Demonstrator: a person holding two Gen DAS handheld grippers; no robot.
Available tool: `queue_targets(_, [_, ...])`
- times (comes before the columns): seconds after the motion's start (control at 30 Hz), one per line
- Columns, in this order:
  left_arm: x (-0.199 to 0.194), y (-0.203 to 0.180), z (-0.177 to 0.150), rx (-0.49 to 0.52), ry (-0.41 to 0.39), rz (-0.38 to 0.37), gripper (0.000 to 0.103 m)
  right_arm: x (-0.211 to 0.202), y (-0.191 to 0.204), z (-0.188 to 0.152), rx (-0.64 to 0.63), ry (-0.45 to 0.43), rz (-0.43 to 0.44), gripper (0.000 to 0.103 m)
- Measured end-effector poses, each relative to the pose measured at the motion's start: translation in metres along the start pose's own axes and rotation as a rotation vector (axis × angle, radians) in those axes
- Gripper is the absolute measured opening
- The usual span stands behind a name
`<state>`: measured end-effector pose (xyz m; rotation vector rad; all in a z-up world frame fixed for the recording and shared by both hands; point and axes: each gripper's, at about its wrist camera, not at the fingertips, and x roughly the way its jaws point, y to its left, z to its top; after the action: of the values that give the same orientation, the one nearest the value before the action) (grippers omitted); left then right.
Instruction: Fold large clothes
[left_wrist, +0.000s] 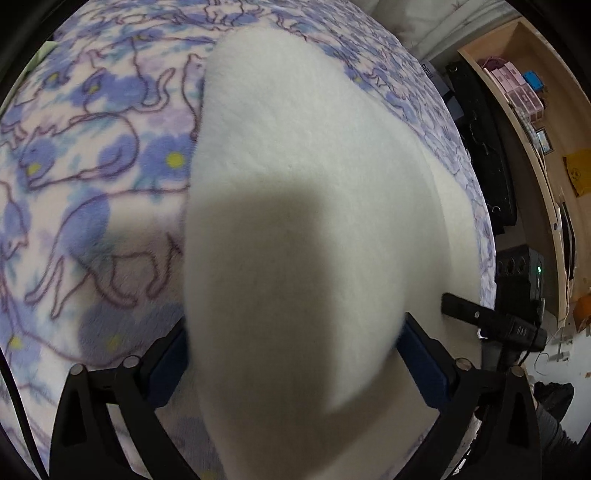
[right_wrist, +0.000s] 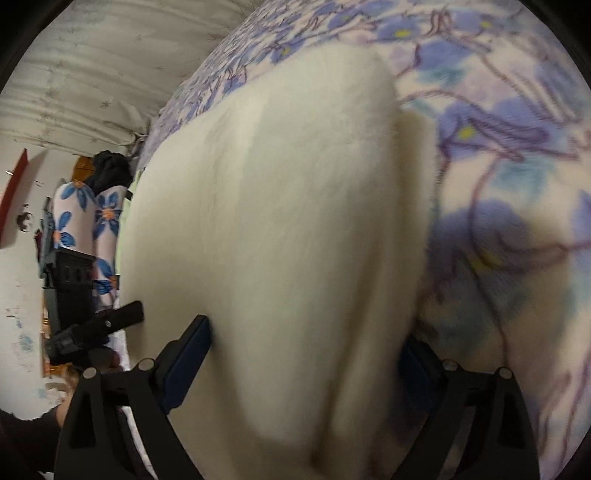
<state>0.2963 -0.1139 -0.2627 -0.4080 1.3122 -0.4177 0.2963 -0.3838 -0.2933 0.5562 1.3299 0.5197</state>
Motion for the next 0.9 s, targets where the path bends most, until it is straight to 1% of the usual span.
queue_targets(0.1, [0.011, 0.001, 0.006, -0.024, 0.013, -0.024, 0.103, 0.008, 0.003, 0.006, 0.005, 0.009, -0.003, 0.098])
queue_targets(0.23, [0.016, -0.003, 0.008, -0.05, 0.002, -0.001, 0.103, 0.007, 0.006, 0.004, 0.024, -0.01, -0.013, 0.097])
queue_targets(0.3, [0.015, -0.008, 0.005, -0.054, -0.011, 0.019, 0.102, 0.005, 0.008, 0.002, 0.033, -0.021, -0.012, 0.093])
queue_targets(0.37, [0.012, -0.015, 0.003, -0.046, -0.028, 0.063, 0.098, 0.002, 0.01, 0.003, 0.048, -0.023, -0.002, 0.08])
queue_targets(0.4, [0.01, -0.02, 0.003, -0.043, -0.032, 0.085, 0.094, 0.0, 0.013, 0.003, 0.051, -0.025, -0.006, 0.077])
queue_targets(0.43, [0.009, -0.023, 0.004, -0.039, -0.035, 0.099, 0.089, -0.002, 0.015, 0.003, 0.05, -0.027, -0.01, 0.07])
queue_targets(0.47, [0.007, -0.026, 0.004, -0.038, -0.035, 0.111, 0.087, -0.003, 0.015, 0.005, 0.046, -0.028, -0.011, 0.062])
queue_targets(0.53, [0.004, -0.031, 0.006, -0.038, -0.035, 0.128, 0.078, -0.009, 0.023, 0.003, 0.036, -0.038, -0.022, 0.052])
queue_targets(0.57, [0.001, -0.034, 0.007, -0.033, -0.034, 0.139, 0.076, -0.011, 0.025, 0.003, 0.03, -0.039, -0.028, 0.048])
queue_targets(0.63, [-0.004, -0.039, 0.008, -0.02, -0.035, 0.155, 0.07, -0.016, 0.03, 0.001, 0.026, -0.047, -0.044, 0.046])
queue_targets(0.7, [-0.01, -0.044, 0.007, -0.005, -0.044, 0.169, 0.068, -0.02, 0.037, 0.0, 0.014, -0.054, -0.06, 0.044])
queue_targets(0.8, [-0.021, -0.052, 0.002, 0.017, -0.068, 0.181, 0.066, -0.026, 0.049, -0.005, -0.012, -0.068, -0.072, 0.043])
queue_targets(0.9, [-0.037, -0.05, -0.007, 0.02, -0.084, 0.174, 0.065, -0.031, 0.063, -0.017, -0.017, -0.074, -0.064, 0.042])
